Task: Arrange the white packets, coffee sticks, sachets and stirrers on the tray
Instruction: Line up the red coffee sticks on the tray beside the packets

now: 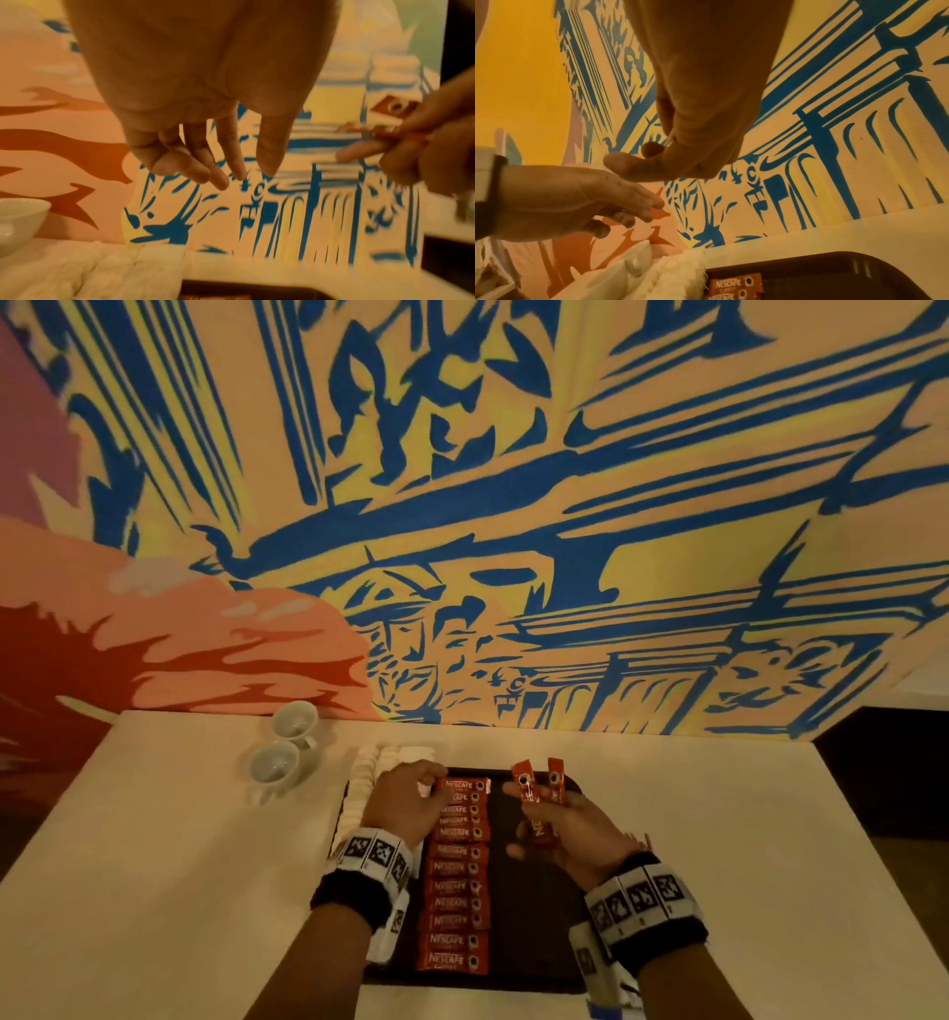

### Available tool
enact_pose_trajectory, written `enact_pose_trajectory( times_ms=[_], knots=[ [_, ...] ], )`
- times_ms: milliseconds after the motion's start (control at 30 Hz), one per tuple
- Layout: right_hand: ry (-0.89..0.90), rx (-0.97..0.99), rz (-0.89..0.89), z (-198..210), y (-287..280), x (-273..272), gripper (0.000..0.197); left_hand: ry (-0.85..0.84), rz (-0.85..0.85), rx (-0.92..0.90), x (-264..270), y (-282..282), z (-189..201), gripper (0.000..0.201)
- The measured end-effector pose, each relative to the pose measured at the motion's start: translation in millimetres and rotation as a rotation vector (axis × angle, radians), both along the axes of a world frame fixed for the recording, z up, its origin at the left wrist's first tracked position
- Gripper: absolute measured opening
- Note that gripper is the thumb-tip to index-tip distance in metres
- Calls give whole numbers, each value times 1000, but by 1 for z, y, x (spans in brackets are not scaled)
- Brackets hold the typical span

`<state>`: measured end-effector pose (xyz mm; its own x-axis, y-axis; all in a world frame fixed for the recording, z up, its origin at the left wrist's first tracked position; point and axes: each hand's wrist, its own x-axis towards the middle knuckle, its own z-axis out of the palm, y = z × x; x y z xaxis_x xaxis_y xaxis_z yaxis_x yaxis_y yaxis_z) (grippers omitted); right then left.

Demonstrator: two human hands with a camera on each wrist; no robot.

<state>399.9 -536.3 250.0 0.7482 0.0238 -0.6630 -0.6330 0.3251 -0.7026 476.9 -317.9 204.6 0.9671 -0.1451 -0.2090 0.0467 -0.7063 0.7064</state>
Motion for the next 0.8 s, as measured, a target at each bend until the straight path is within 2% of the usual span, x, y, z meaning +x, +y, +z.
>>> enact_pose_trajectory(
  times_ms=[100, 200, 367, 567, 633, 733, 800],
  knots=[
    [-67, -2, 41, 15, 21, -13, 18, 35, 30, -258, -22, 16, 26, 16],
    [-126, -28, 89, 23, 42, -29, 14, 91, -16, -445, -43, 30, 48, 15],
    [-183, -58, 97, 31, 77, -48, 18, 125, -108, -485, -68, 47, 69, 17],
    [-273, -38, -35, 36, 84, -63, 18, 126, -96, -533, -77, 71, 78, 6],
    [-284, -109, 20, 41, 85, -66, 18, 103, -90, -577, -80, 74, 82, 7],
    [-281, -264, 228, 51, 95, -67, 13, 43, -83, -603, -82, 68, 94, 7],
    [-298, -271, 296, 54, 105, -68, 14, 6, -147, -577, -84, 61, 101, 5]
  ],
)
